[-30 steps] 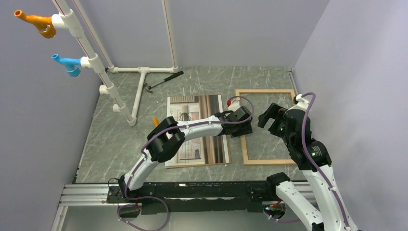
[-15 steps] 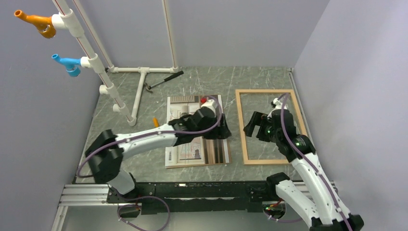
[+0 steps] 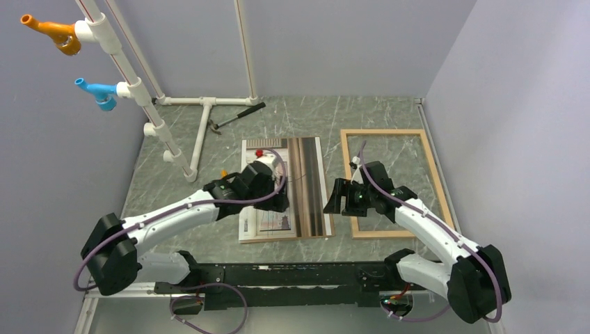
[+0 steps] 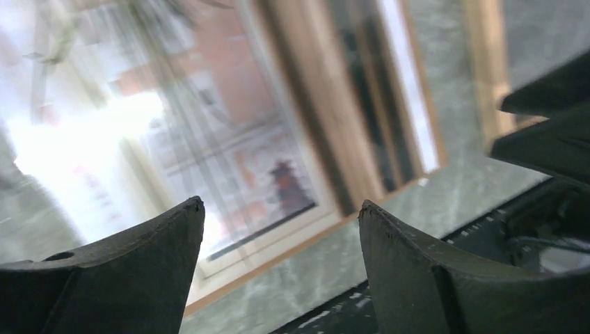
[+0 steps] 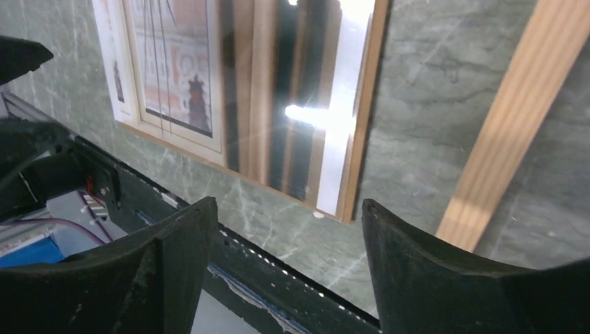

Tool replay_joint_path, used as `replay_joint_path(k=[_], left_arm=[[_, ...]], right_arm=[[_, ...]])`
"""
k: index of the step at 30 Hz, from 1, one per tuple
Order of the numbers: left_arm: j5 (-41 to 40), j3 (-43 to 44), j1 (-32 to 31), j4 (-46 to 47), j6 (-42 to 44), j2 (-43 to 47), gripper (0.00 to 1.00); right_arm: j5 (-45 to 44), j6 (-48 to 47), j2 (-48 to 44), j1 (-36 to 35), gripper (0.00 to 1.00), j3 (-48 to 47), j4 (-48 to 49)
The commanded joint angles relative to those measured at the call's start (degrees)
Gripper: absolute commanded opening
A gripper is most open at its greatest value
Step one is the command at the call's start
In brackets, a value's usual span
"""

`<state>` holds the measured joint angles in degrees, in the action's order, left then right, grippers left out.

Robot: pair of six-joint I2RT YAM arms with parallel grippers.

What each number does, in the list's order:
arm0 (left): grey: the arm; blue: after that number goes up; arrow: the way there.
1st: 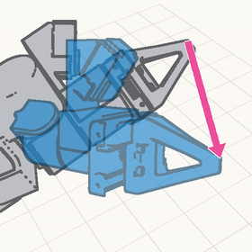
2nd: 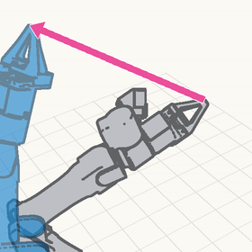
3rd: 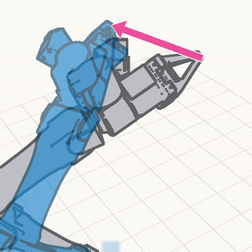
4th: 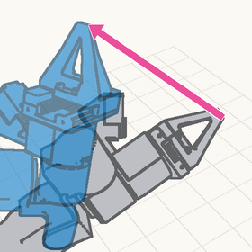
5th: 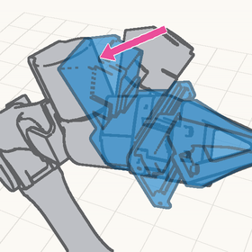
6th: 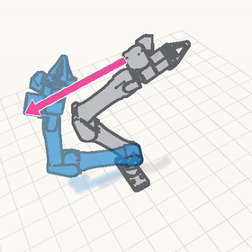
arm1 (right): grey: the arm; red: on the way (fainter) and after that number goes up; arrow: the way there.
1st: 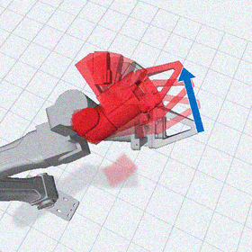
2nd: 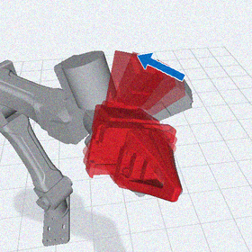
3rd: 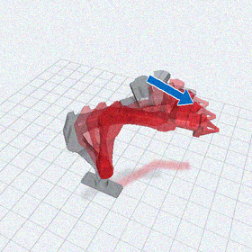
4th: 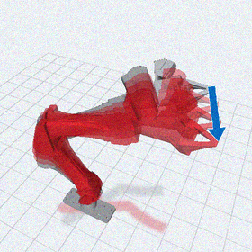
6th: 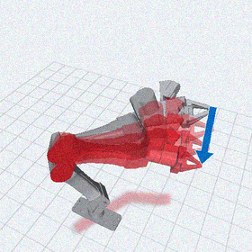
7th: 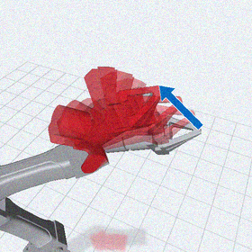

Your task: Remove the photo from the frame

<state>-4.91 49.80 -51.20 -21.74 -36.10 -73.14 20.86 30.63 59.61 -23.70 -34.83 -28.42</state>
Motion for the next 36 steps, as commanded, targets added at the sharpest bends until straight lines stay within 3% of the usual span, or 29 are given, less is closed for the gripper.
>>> replay_joint_path(k=[1,2,5,11,21,29,36], left_arm=[[-1.6,-4.3,7.0,-5.0,1.1,5.5,0.84],[-1.5,-5.7,9.0,-5.2,0.2,7.1,0.87],[-1.7,-10.1,12.0,-5.6,-2.4,13.0,0.94],[0.7,-19.9,14.9,-2.0,-8.4,22.7,0.99],[5.9,-31.0,15.3,4.7,-13.6,27.8,1.00],[10.5,-34.0,15.3,9.8,-16.7,29.0,0.99],[9.3,-31.6,15.3,5.5,-16.9,31.9,0.99]], right_arm=[[0.5,0.9,1.7,-0.6,0.70,0.2,9.9],[1.2,1.2,2.4,-0.9,0.63,0.1,11.4],[3.2,2.2,6.5,-4.0,0.58,-0.6,16.2],[2.6,5.1,17.0,-12.6,0.58,-3.6,24.5],[4.0,6.5,24.9,-13.6,0.59,-2.5,31.4],[4.1,6.5,26.7,-13.6,0.59,-2.5,31.6],[4.4,6.6,27.7,-13.6,0.59,-2.4,31.9]])
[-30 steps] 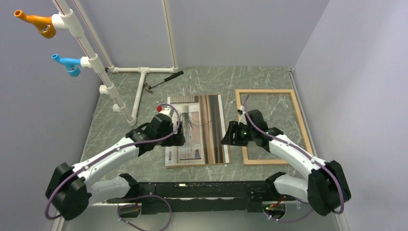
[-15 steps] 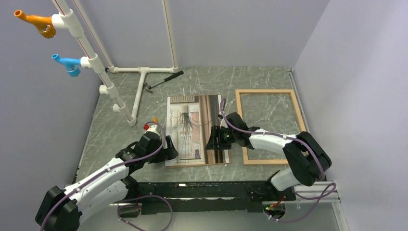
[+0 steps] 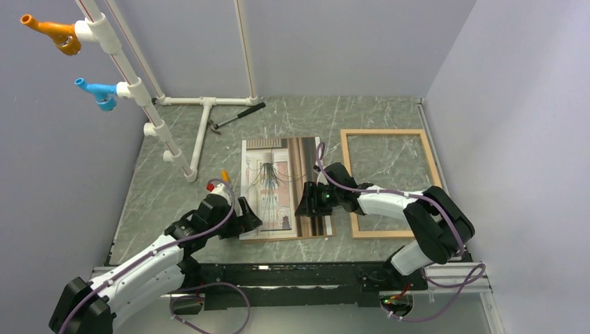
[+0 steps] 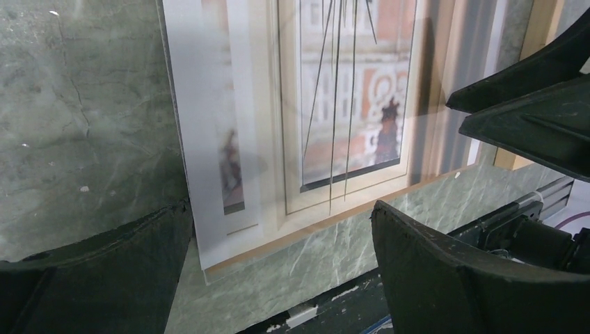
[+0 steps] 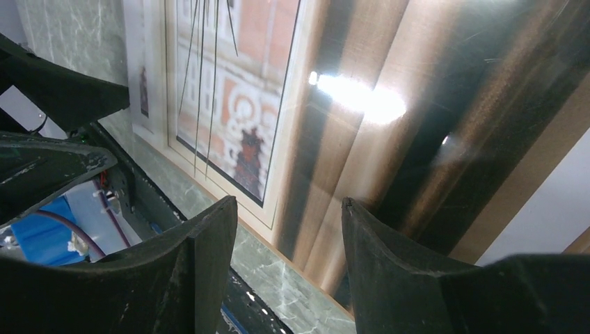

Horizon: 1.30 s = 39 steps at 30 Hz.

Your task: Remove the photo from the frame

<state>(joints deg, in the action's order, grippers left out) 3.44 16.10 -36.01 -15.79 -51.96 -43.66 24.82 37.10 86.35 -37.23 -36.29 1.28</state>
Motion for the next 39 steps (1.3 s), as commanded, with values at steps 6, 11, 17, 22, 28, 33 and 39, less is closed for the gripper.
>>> replay_joint_path(k=[6,11,17,22,28,33,39], left_arm=[[0.3,4.3,0.1,-3.7,-1.1,4.9,0.99],[0.5,5.2,0.1,-5.2,-1.4,4.6,1.00],[1.3,4.9,0.1,-5.2,-2.6,5.6,0.94],[0.3,4.5,0.1,-5.8,-4.3,6.3,0.86],[0.7,3.4,0.1,-5.2,-6.6,8.1,0.94],[1.7,3.9,0.1,-5.2,-7.4,8.1,0.96],[0.7,3.8,0.1,-6.0,-8.0,8.8,0.96]], right_arm=[[0.3,-0.1,2.0,-0.3,0.58,-1.5,2.0],[-0.1,-0.3,2.4,-0.7,0.58,-2.0,1.5],[-0.8,-1.9,2.4,-1.8,0.62,-2.5,1.3],[-6.3,-6.3,1.0,-5.3,0.73,-3.9,-0.3],[-13.5,-10.7,-0.5,-9.9,0.84,-5.7,-1.0],[-15.2,-15.2,0.8,-13.9,0.89,-6.3,0.7],[-29.6,-23.3,-4.7,-24.6,0.98,0.7,13.3]])
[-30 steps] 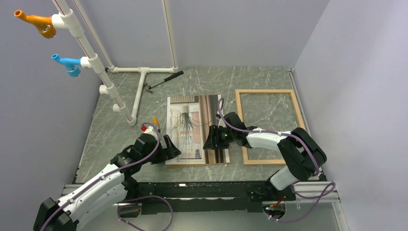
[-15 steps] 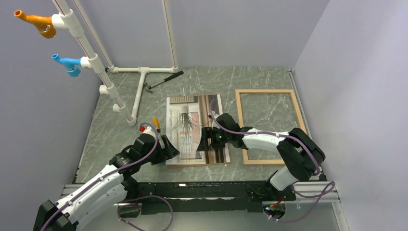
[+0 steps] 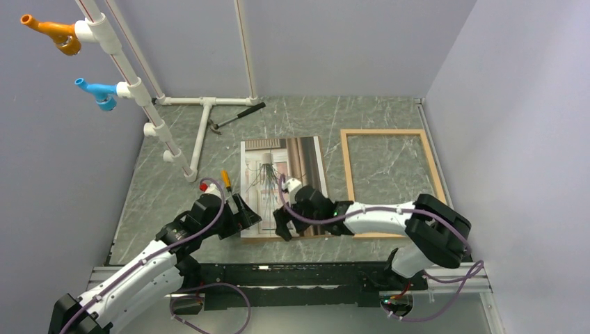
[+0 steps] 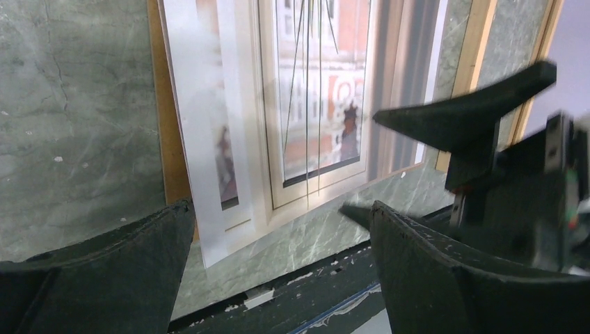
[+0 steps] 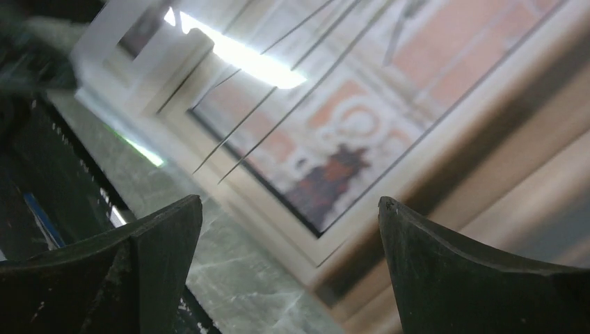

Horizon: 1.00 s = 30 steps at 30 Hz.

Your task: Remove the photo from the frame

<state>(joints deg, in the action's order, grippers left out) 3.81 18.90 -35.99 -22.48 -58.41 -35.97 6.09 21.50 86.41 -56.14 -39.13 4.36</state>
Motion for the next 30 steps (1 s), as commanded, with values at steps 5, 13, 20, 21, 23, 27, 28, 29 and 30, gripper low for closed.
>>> replay_joint_path(k=[5,13,20,21,23,27,28,29,30], left_arm=[[-0.4,-0.1,0.0,0.7,-2.4,2.3,0.96],[-0.9,-0.2,0.1,0.2,-2.2,2.7,0.97],[-1.4,-0.6,0.2,-0.2,-2.3,3.6,0.97],[-1.5,-0.5,0.3,-0.3,-2.2,3.7,0.97],[-1.5,-0.3,0.3,-0.5,-2.1,3.6,0.97],[-1.8,0.0,0.4,-0.8,-1.6,3.5,0.97],[-1.9,0.0,0.4,-0.9,-1.6,3.5,0.98],[-1.9,0.1,0.4,-0.9,-1.5,3.3,0.98],[-1.9,0.1,0.4,-0.9,-1.5,3.3,0.98]], right_arm=[[-24.1,-13.7,-5.7,-15.4,0.99,4.1,15.2],[-38.1,-26.0,1.0,-26.4,0.94,0.9,21.3],[-41.4,-28.9,7.4,-29.1,0.85,-0.9,25.9],[-41.8,-28.8,7.8,-29.1,0.83,-0.7,26.9],[-41.6,-28.3,8.5,-29.1,0.81,-0.4,28.5],[-41.6,-26.7,8.8,-29.1,0.78,0.4,29.3],[-41.6,-26.0,8.3,-29.1,0.78,1.2,30.0],[-41.6,-25.3,7.9,-29.0,0.78,1.9,30.5],[-41.9,-24.7,7.4,-29.0,0.78,2.5,30.8]])
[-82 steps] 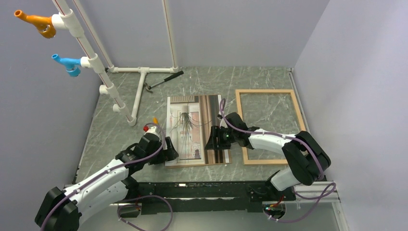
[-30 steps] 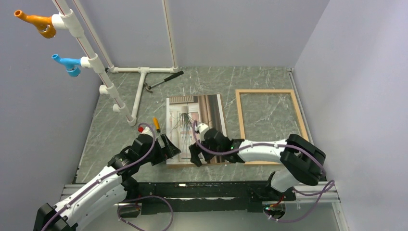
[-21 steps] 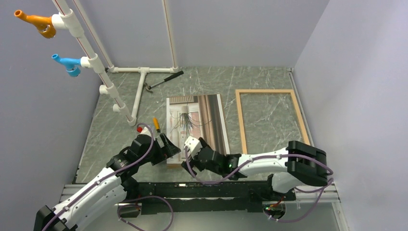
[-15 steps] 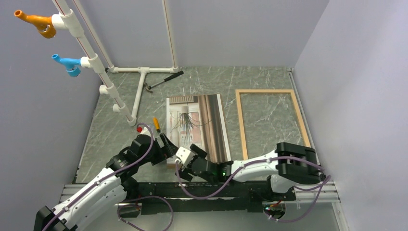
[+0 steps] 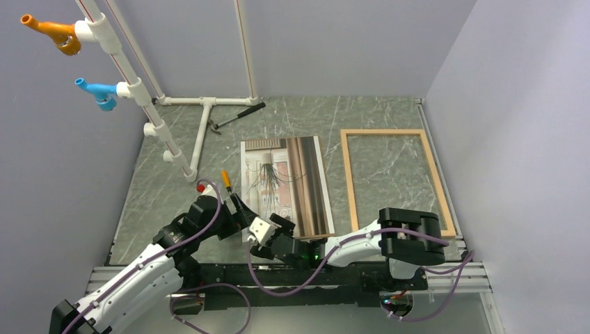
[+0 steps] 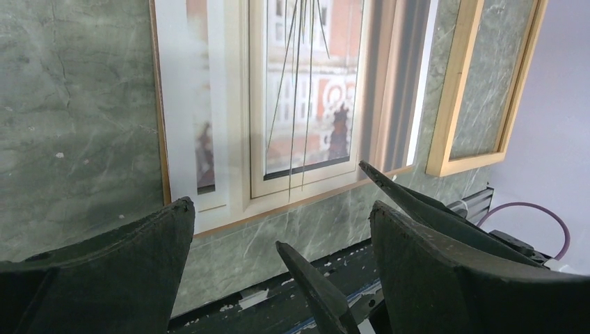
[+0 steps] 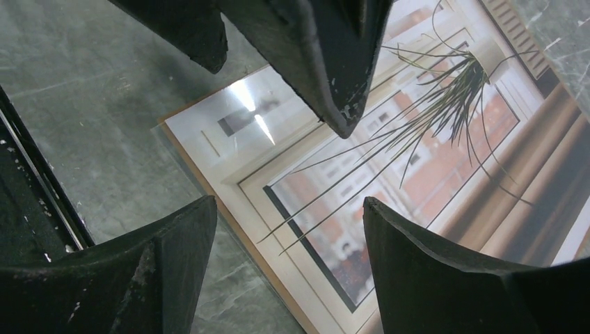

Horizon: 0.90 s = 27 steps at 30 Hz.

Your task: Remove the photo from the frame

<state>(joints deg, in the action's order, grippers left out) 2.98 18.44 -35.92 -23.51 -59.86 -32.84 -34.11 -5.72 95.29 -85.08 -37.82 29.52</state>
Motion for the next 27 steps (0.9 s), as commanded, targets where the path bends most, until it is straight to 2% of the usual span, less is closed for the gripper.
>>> replay_joint_path(k=[1,3,6,9,13,14,17,22,24,27], left_arm=[[-1.0,0.6,0.3,0.2,-0.1,0.1,0.98],[-1.2,0.7,0.4,-0.1,-0.3,0.1,0.98],[-2.7,1.1,0.4,-2.0,0.1,0.0,0.98],[-2.9,1.5,0.8,-3.6,1.6,-1.2,0.98],[-3.6,4.9,3.2,-3.7,8.4,-3.8,0.97],[-2.4,6.9,4.6,-3.8,10.3,-5.4,0.97],[2.0,11.1,8.9,-2.5,15.3,-9.9,0.99],[12.7,15.9,17.1,2.7,20.4,-20.2,1.00],[14.4,17.3,18.7,3.6,21.8,-23.7,1.00],[14.6,17.2,19.2,5.1,22.8,-24.7,0.99]], right_arm=[[-1.9,3.1,-2.0,-0.1,0.78,1.7,6.0],[-3.3,5.5,-4.7,0.0,0.79,3.0,5.9],[-4.5,13.8,-11.1,2.3,0.82,5.3,2.5],[2.9,22.4,-17.9,7.9,0.83,8.9,-1.7],[13.6,31.8,-24.4,19.1,0.75,11.8,-9.1],[18.3,33.7,-25.6,24.3,0.72,11.7,-11.4],[24.4,35.7,-26.3,32.7,0.63,8.5,-20.0],[32.8,36.1,-22.7,40.7,0.40,1.0,-26.9],[38.9,36.8,-20.2,44.1,0.37,0.2,-25.9],[39.8,37.1,-17.4,45.2,0.34,-0.3,-26.0]])
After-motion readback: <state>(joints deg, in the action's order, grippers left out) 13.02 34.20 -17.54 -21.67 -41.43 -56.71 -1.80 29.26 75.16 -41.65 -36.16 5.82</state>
